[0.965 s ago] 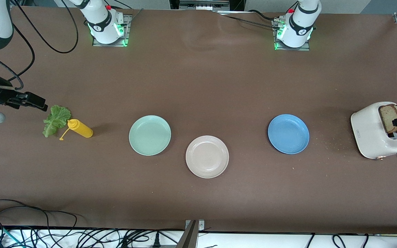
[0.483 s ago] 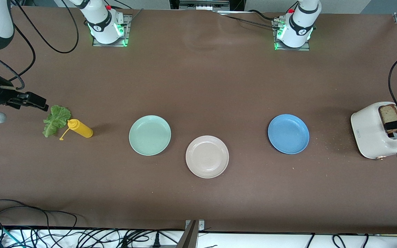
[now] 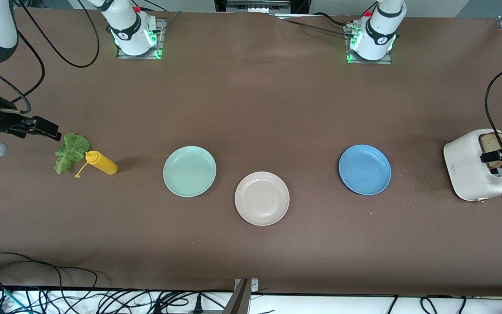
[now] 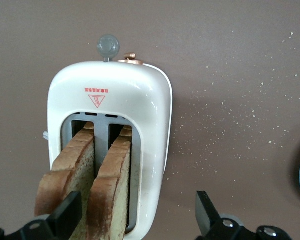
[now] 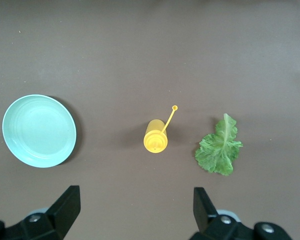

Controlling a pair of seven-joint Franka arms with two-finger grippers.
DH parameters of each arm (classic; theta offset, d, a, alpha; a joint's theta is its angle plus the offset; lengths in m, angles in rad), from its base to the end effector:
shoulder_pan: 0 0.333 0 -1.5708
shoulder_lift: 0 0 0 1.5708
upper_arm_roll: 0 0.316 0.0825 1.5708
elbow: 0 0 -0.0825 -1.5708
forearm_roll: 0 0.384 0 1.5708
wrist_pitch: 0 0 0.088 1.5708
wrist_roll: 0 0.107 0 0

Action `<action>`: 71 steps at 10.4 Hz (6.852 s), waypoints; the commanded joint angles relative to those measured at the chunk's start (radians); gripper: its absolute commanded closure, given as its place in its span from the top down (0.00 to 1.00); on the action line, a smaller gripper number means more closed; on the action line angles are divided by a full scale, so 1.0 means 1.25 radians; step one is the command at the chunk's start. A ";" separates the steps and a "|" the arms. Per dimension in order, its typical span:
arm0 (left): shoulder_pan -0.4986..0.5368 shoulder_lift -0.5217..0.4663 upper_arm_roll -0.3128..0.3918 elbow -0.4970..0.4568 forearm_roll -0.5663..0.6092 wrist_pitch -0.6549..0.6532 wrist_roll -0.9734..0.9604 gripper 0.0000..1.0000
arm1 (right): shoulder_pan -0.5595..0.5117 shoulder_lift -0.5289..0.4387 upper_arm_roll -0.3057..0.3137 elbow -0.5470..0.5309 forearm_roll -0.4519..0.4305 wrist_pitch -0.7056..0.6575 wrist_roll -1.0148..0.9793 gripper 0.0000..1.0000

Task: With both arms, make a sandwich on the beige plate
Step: 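Reach the left gripper into the toaster and grasp a bread slice, then lift the bread slice out of the toaster with the left gripper, then carry the bread slice onto the beige plate with the left gripper, then release the bread with the left gripper while the right gripper grasps lettuce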

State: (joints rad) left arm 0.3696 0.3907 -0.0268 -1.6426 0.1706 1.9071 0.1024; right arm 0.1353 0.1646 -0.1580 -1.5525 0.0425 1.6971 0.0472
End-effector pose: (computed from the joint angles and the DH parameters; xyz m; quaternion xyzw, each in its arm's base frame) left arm 0.6088 0.2321 0.3799 -0.9915 -0.0871 0.0773 0.0577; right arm 0.6106 -0.0030 0.5492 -0.9992 0.0369 0.0091 0.0080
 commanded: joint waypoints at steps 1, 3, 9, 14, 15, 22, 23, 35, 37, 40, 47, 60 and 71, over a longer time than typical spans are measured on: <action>0.009 -0.063 -0.002 -0.095 -0.011 0.050 0.000 0.94 | 0.001 0.007 -0.001 0.017 0.008 -0.004 0.010 1.00; 0.021 -0.090 -0.002 -0.124 -0.011 0.059 0.005 0.74 | 0.001 0.007 -0.001 0.017 0.008 -0.004 0.010 1.00; 0.045 -0.110 -0.002 -0.160 -0.004 0.093 0.025 0.14 | 0.001 0.007 -0.001 0.017 0.008 -0.004 0.010 1.00; 0.053 -0.104 -0.002 -0.152 -0.004 0.113 0.016 0.00 | 0.001 0.007 0.000 0.017 0.008 -0.004 0.010 1.00; 0.049 -0.109 -0.003 -0.149 -0.006 0.105 0.015 0.00 | 0.002 0.007 0.000 0.017 0.008 -0.004 0.010 1.00; 0.030 -0.038 -0.062 0.210 -0.071 -0.232 0.010 0.00 | -0.005 0.007 0.000 0.017 0.009 -0.004 0.009 1.00; 0.025 -0.026 -0.064 0.246 -0.085 -0.258 0.011 0.00 | -0.005 0.007 0.000 0.017 0.009 -0.004 0.009 1.00; -0.219 0.160 -0.079 0.246 -0.691 -0.283 0.025 0.00 | 0.002 0.007 0.000 0.017 0.008 -0.004 0.010 1.00; -0.260 0.201 -0.079 0.245 -0.801 -0.245 0.022 0.00 | 0.002 0.007 0.000 0.017 0.008 -0.004 0.010 1.00; -0.302 0.247 -0.079 0.246 -0.912 -0.194 0.024 0.00 | 0.002 0.007 0.000 0.017 0.008 -0.004 0.010 1.00; -0.375 0.309 -0.080 0.245 -0.999 -0.043 0.040 0.00 | -0.008 0.008 -0.001 0.017 -0.004 -0.004 0.009 1.00; -0.509 0.394 -0.079 0.255 -1.131 0.214 0.067 0.00 | -0.123 0.072 -0.036 -0.236 -0.048 0.225 -0.005 1.00; -0.526 0.419 -0.068 0.248 -1.120 0.271 0.157 1.00 | -0.125 0.234 -0.107 -0.399 -0.049 0.508 -0.005 1.00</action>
State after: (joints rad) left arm -0.2837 0.9036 -0.1263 -1.3558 -1.2007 2.2401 0.2640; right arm -0.0220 0.4330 -0.2865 -2.0528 -0.0029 2.2860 0.0419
